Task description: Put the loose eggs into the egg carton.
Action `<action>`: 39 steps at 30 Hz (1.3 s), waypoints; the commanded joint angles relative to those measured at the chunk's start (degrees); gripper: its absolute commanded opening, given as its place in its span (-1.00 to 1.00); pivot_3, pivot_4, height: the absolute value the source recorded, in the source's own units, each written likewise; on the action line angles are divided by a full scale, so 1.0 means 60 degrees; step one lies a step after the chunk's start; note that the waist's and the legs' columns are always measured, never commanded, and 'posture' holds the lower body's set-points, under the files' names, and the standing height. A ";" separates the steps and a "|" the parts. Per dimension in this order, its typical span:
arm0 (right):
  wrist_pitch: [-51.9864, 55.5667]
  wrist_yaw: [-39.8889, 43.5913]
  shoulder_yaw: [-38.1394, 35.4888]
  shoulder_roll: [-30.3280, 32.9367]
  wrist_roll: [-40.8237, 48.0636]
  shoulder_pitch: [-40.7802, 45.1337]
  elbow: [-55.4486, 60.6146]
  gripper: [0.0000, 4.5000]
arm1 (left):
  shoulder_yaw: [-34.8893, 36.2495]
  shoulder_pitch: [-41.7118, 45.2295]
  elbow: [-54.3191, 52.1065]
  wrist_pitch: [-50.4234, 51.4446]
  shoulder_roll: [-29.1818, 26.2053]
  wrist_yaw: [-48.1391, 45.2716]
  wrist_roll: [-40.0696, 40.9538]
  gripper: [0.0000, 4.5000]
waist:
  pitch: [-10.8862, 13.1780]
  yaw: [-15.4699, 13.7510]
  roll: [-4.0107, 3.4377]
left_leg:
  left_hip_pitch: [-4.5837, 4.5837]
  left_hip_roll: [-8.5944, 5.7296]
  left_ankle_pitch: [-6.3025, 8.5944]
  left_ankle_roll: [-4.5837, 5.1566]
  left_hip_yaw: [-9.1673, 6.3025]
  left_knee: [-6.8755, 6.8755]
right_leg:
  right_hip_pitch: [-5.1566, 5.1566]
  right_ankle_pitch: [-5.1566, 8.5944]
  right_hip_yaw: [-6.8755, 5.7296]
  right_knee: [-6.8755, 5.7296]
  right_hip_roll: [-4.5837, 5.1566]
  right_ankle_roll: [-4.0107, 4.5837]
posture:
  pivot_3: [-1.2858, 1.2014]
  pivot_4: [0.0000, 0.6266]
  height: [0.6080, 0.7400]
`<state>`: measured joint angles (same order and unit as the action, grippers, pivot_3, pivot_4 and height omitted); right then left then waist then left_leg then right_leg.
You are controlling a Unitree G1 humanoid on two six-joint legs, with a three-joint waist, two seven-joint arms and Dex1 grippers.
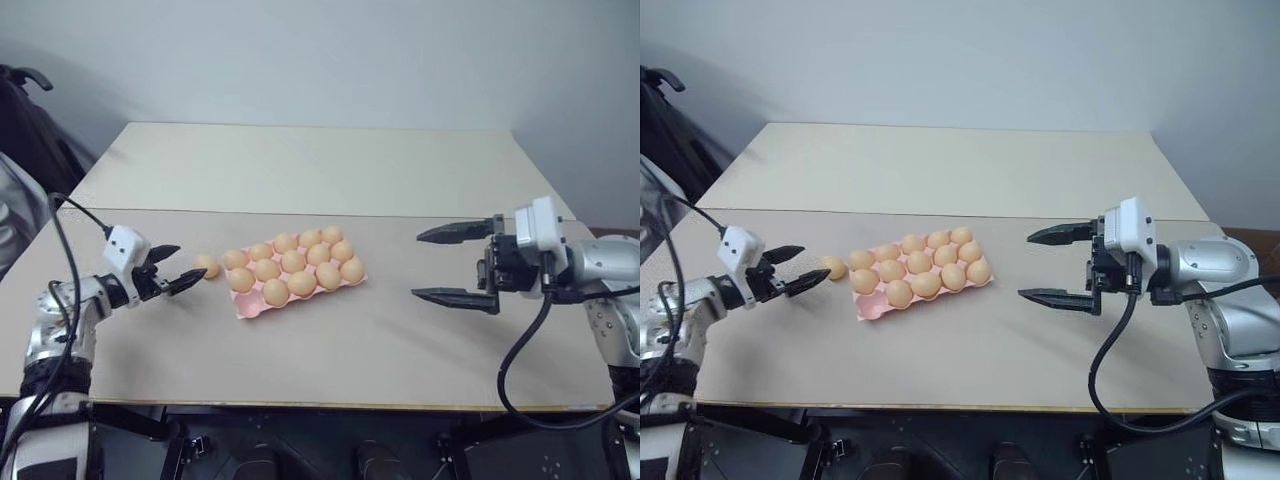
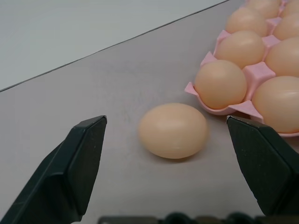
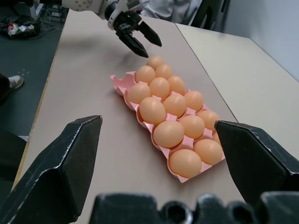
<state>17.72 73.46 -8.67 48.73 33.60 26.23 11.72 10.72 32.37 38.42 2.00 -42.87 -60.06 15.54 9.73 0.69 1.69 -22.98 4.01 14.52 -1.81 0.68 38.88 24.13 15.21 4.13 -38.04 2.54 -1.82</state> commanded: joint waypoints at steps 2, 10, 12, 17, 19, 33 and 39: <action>0.0056 -0.0151 -0.0442 0.0201 0.0317 0.0054 0.0487 1.00 | -0.0390 0.0884 0.1325 -0.1056 0.0081 -0.0262 -0.0583 0.98 | 0.0000 -0.0002 0.0000 | -0.0001 -0.0001 0.0000 0.0000 0.0000 0.0001 | -0.0001 0.0000 0.0000 0.0000 0.0000 -0.0001 | 0.03 -0.52 1.00; 0.0189 -0.0203 -0.0476 0.0345 0.0489 0.0090 0.0677 1.00 | -0.0665 0.2023 0.3462 -0.1880 0.0633 0.0047 -0.1250 0.98 | -0.0001 0.0003 0.0002 | -0.0006 -0.0003 0.0000 0.0001 -0.0004 0.0004 | 0.0002 0.0000 -0.0002 -0.0003 0.0000 -0.0001 | 0.03 -0.52 1.00; 0.0219 -0.0201 -0.0492 0.0382 0.0527 0.0122 0.0692 1.00 | -0.0730 0.2204 0.3852 -0.2021 0.0735 0.0125 -0.1409 0.98 | -0.0001 0.0001 0.0002 | -0.0010 -0.0003 0.0000 0.0001 -0.0005 0.0004 | 0.0002 0.0000 -0.0003 -0.0001 0.0000 -0.0002 | 0.03 -0.52 1.00; 0.0264 -0.0235 -0.0507 0.0395 0.0551 0.0107 0.0775 1.00 | -0.0865 0.2585 0.4603 -0.2291 0.0907 0.0832 -0.1848 0.80 | -0.0001 0.0000 0.0002 | -0.0012 -0.0003 -0.0001 0.0001 -0.0010 0.0007 | 0.0003 -0.0001 -0.0006 -0.0005 0.0000 -0.0002 | 0.03 -0.52 1.00; 0.0287 -0.0256 -0.0533 0.0402 0.0558 0.0080 0.0810 1.00 | -0.0855 0.2648 0.4715 -0.2363 0.0921 0.0857 -0.1898 0.56 | -0.0002 0.0010 0.0003 | -0.0010 -0.0005 -0.0001 0.0001 -0.0010 0.0009 | 0.0001 -0.0001 -0.0006 -0.0006 0.0001 -0.0003 | 0.03 -0.52 1.00; 0.0216 -0.0332 -0.0481 0.0318 0.0567 -0.0051 0.0794 1.00 | 0.0009 0.1847 0.1521 -0.1504 0.0097 -0.1280 -0.0260 0.07 | -0.0002 0.0012 0.0002 | -0.0022 -0.0003 -0.0001 0.0001 -0.0015 0.0009 | 0.0006 -0.0001 -0.0012 -0.0003 0.0002 -0.0003 | 0.03 -0.52 1.00; 0.0154 -0.0260 -0.0366 0.0247 0.0549 0.0048 0.0704 1.00 | -0.0210 -0.0177 -0.2825 0.0618 -0.0257 -0.2771 0.1128 0.07 | -0.0002 0.0024 0.0002 | -0.0018 0.0002 -0.0002 0.0000 -0.0015 0.0011 | 0.0005 -0.0001 -0.0010 -0.0006 0.0001 -0.0003 | 0.03 -0.52 1.00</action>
<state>19.28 71.94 -9.84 50.12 36.15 25.80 15.23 9.53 31.88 27.47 3.43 -43.27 -75.48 19.92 9.72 0.83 1.70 -23.07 4.03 14.51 -1.81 0.59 38.96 24.15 15.21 4.07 -38.10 2.55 -1.84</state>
